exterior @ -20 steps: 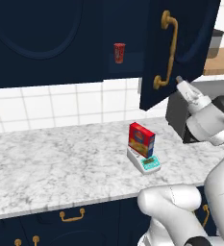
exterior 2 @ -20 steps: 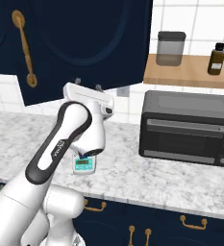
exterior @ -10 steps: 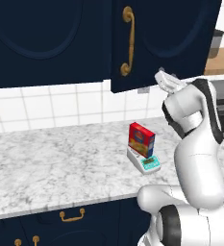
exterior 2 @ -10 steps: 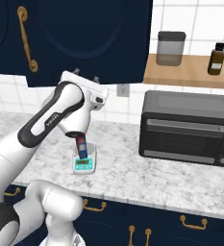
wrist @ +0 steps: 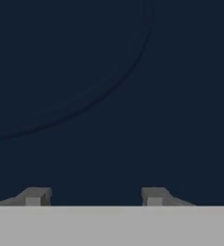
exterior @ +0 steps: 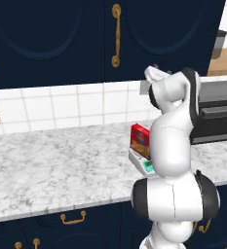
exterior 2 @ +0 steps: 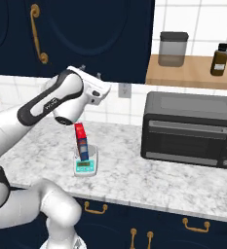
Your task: Pick the boxed food and place it on the digital scale for weighing, and close the cabinet.
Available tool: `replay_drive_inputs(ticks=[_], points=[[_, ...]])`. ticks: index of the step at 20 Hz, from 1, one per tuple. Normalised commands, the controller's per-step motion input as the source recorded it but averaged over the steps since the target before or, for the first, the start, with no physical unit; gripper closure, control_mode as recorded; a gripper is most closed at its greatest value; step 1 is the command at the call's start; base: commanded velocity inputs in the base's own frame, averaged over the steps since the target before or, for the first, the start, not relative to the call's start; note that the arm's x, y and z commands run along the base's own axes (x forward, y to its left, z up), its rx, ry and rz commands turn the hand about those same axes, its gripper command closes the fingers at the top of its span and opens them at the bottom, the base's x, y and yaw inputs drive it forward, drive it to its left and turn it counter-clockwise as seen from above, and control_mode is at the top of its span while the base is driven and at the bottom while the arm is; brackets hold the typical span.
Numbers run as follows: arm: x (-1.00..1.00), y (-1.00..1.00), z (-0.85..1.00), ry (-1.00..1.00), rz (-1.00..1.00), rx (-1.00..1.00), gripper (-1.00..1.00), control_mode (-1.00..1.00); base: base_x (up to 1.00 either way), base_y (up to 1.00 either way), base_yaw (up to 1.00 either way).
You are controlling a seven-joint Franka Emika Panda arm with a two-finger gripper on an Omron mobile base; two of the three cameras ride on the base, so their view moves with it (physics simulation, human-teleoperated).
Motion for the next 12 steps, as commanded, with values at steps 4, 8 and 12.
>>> replay_drive_inputs(ticks=[4, 8, 12], points=[[0.72, 0.00, 0.00, -0.08, -0.25, -0.06, -1.00, -1.00, 0.00, 0.00, 0.00], [0.61, 0.00, 0.06, -0.14, -0.25, -0.07, -1.00, -1.00, 0.00, 0.00, 0.00], [0.74, -0.25, -0.41, -0.24, -0.07, -0.05, -1.00, -1.00, 0.00, 0.00, 0.00]])
